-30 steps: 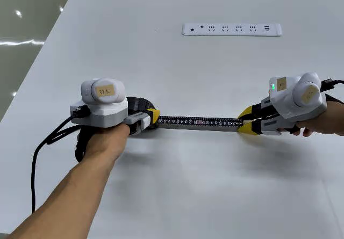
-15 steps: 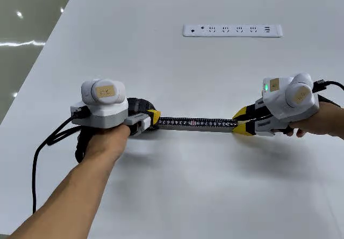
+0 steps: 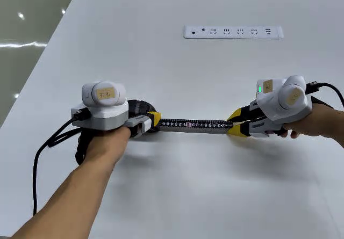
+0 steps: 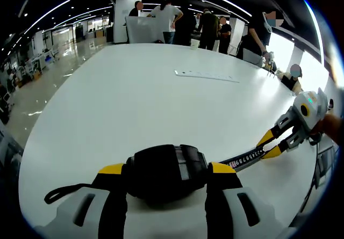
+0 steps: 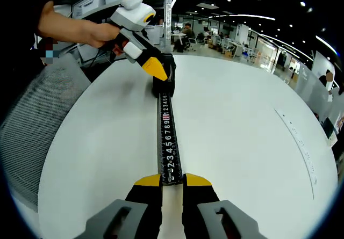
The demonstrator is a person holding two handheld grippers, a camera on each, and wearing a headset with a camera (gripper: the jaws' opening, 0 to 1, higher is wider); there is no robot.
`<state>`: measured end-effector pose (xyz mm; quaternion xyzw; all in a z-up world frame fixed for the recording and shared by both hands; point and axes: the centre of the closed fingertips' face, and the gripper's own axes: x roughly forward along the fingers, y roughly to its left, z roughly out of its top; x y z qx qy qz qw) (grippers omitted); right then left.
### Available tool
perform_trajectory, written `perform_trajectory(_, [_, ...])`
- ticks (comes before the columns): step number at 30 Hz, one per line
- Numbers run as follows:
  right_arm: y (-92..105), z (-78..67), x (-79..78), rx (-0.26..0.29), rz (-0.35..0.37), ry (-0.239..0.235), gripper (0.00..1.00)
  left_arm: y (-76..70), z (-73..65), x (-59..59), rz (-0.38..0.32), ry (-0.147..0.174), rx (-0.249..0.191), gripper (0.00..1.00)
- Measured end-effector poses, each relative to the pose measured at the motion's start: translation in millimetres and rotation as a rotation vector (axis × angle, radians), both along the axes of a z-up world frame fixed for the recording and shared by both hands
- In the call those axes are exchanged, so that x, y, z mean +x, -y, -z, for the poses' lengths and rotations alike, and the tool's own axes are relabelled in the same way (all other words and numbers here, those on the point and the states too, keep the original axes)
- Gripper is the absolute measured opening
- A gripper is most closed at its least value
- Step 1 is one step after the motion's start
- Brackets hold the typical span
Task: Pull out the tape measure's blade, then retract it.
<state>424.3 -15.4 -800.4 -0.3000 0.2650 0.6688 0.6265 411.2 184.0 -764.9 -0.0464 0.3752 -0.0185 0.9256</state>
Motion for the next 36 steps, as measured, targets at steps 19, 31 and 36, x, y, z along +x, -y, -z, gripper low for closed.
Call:
perform_trajectory(19, [-15.8, 0.2, -0.6, 0.006, -0.009, 0.002, 0.1, 0.2, 0.3, 0.2, -0.001, -0.001, -0.009, 0.53])
perform_trajectory(31, [-26.2, 0.5, -0.7, 0.011, -0.015, 0.004, 0.1, 0.0, 0.4, 0.0, -0.003, -0.004, -0.017, 0.53])
perform_trajectory(36, [-28.5, 0.5, -0.6, 0.012, -0.017, 0.004, 0.1, 0.2, 0.3, -0.1, -0.003, -0.005, -0.02, 0.54])
